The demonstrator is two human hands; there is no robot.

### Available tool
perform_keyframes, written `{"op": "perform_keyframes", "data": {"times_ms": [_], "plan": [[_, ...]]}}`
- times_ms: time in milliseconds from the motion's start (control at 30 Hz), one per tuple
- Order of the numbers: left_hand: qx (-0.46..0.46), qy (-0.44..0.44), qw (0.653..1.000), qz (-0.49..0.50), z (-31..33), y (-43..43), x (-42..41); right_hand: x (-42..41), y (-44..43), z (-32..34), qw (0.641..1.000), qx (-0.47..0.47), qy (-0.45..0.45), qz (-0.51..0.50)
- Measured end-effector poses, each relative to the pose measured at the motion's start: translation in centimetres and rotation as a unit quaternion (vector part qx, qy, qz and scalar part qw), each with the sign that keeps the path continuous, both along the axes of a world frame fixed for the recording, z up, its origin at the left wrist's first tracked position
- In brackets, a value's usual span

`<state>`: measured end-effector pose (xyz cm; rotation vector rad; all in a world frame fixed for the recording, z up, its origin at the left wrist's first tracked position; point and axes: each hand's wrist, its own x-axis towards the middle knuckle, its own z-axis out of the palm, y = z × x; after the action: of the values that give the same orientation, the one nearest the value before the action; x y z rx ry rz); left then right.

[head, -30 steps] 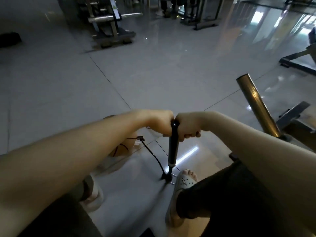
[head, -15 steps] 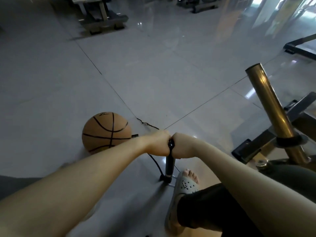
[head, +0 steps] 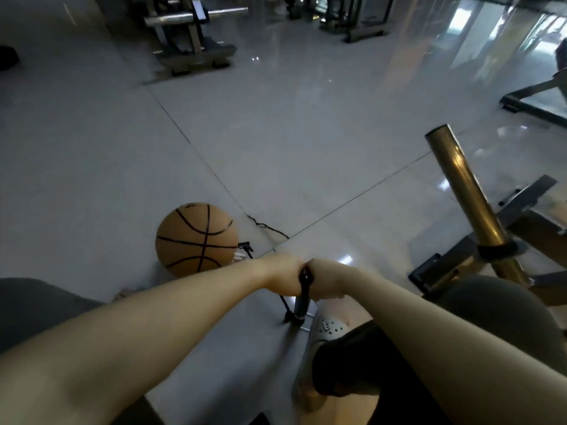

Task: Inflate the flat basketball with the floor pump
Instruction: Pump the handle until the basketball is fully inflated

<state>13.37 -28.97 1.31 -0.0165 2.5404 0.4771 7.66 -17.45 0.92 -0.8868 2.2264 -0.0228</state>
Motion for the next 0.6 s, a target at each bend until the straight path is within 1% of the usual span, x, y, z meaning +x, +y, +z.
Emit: {"op": "perform_keyframes", "data": {"times_ms": [133, 233, 300, 367, 433, 500, 600], "plan": [[0.014, 0.02, 1.0, 0.018, 6.6, -1.0, -0.3, -0.6, -0.3, 6.8, 0.999, -0.046, -0.013, -0.002], [0.021, 0.047, 0.998, 0.029, 12.4, -2.2, -1.5, -1.9, -1.2, 12.9, 0.997, -0.077, -0.019, -0.025], [0.014, 0.067, 0.997, 0.032, 14.3, -2.9, -2.0, -2.5, -1.8, 14.8, 0.995, -0.089, -0.019, -0.042], [0.01, 0.054, 0.998, 0.043, 13.6, -2.9, -2.1, -2.5, -2.0, 13.9, 0.995, -0.084, -0.022, -0.049], [0.012, 0.038, 0.998, 0.048, 10.7, -2.5, -2.2, -2.2, -2.1, 11.4, 0.997, -0.059, -0.017, -0.044], [0.014, 0.04, 0.998, 0.046, 7.2, -2.3, -2.8, -2.5, -2.1, 8.2, 0.999, -0.037, -0.011, -0.037], [0.02, 0.056, 0.998, 0.034, 3.4, -1.9, -3.0, -2.9, -1.6, 4.2, 0.998, -0.044, -0.001, -0.048]]}}
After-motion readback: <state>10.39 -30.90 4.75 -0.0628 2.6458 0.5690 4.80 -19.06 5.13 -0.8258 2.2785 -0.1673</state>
